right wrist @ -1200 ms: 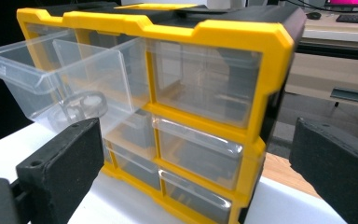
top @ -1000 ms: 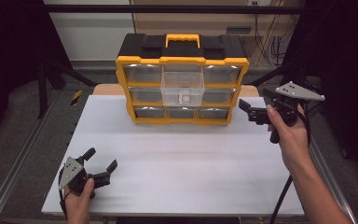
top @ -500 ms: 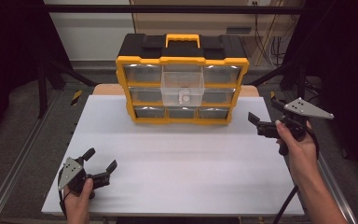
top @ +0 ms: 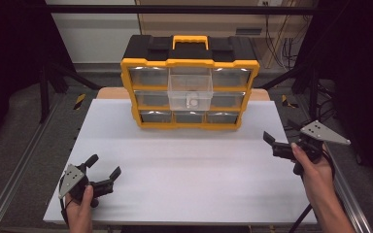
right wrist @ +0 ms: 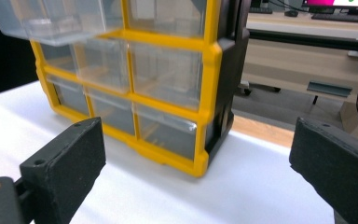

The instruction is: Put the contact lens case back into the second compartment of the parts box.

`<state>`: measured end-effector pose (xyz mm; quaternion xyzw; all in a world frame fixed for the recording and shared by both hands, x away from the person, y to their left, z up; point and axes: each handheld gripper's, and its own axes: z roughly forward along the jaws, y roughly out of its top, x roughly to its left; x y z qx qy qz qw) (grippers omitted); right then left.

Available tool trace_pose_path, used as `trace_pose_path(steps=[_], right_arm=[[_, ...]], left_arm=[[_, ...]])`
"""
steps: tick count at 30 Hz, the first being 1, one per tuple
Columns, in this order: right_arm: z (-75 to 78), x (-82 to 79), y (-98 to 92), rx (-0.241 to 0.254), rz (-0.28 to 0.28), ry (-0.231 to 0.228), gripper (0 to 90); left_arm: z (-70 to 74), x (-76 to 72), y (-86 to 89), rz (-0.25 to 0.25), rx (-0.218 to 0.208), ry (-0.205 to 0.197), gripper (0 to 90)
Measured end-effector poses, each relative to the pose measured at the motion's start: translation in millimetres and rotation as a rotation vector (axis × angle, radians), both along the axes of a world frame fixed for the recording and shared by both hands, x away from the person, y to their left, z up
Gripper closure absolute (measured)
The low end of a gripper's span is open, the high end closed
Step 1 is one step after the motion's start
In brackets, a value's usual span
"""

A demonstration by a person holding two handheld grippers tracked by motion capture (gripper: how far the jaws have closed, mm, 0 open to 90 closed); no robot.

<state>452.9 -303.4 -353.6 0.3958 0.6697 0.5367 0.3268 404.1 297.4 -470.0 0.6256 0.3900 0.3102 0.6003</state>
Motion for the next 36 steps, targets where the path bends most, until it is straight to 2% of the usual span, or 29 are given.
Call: trace_pose_path(steps=[3,15,18,23,32,36], right_arm=[[-11.2,-4.0,-2.6,-0.012,0.000,0.006,3.8],[-55.6,-22.9,-8.0,0.041,0.005,0.014,4.1],[-64.0,-27.4,-6.4,0.037,0.011,0.008,4.2],[-73.6,-31.9,-2.2,0.047,0.019,0.003,4.1],[-89.4,-36.7,12.8,0.047,0.065,-0.014,3.9],[-97.1,-34.7,20.5,0.049,0.076,-0.005,3.9]], left_arm=[[-0.2,-0.3,0.2,-0.004,-0.005,-0.001,1.1],[-0.9,-1.5,3.1,-0.002,-0.018,0.002,1.1],[-0.8,-1.9,3.3,-0.004,-0.022,0.002,1.1],[-0.3,-2.8,4.0,0.001,-0.024,-0.002,1.1],[1.2,-3.9,3.5,-0.021,-0.039,0.001,1.1],[1.4,-4.6,3.2,-0.021,-0.038,0.002,1.1]])
